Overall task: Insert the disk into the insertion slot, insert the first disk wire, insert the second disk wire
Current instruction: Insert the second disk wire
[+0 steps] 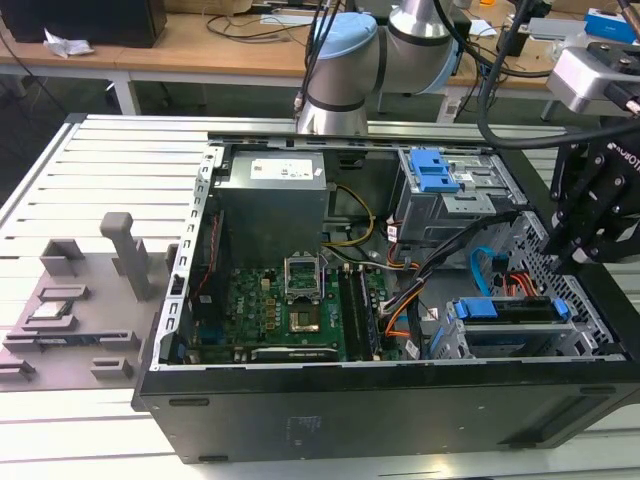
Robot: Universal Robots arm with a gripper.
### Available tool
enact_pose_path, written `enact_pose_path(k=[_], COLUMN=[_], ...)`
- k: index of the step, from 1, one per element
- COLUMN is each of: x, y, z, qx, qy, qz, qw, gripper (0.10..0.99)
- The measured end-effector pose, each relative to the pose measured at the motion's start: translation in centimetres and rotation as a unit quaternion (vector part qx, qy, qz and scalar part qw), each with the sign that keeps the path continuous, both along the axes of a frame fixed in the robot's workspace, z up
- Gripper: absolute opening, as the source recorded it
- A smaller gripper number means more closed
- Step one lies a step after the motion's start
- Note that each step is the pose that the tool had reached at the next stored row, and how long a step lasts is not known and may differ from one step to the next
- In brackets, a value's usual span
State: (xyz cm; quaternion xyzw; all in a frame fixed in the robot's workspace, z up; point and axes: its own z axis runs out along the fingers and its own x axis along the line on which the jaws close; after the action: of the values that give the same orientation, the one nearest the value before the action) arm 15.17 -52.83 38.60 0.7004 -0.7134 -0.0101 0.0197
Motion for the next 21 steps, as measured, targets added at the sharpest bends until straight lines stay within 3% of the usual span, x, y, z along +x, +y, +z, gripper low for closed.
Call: enact_pose_path(k=[5, 6, 8, 11, 17, 18, 21], x=[-0.57, -1.01, -3.19, -4.46, -4.49, -4.48, -4.49], y=[0.53, 0.74, 1.17, 1.17, 1.17, 1.17, 1.17], z=[-0.63, -0.81, -1.26, -1.61, -1.66, -1.66, -1.66], qx=[0.0, 0.0, 0.0, -0.0007, -0.0024, -0.0027, -0.0031], qy=[0.0, 0.0, 0.0, 0.0, 0.0, 0.0, 0.0], qz=[0.0, 0.0, 0.0, 0.0, 0.0, 0.0, 0.0], qw=[1.0, 1.0, 1.0, 1.0, 1.0, 1.0, 1.0], gripper=[0.302, 0.302, 0.302, 0.302, 0.29, 0.161, 0.161])
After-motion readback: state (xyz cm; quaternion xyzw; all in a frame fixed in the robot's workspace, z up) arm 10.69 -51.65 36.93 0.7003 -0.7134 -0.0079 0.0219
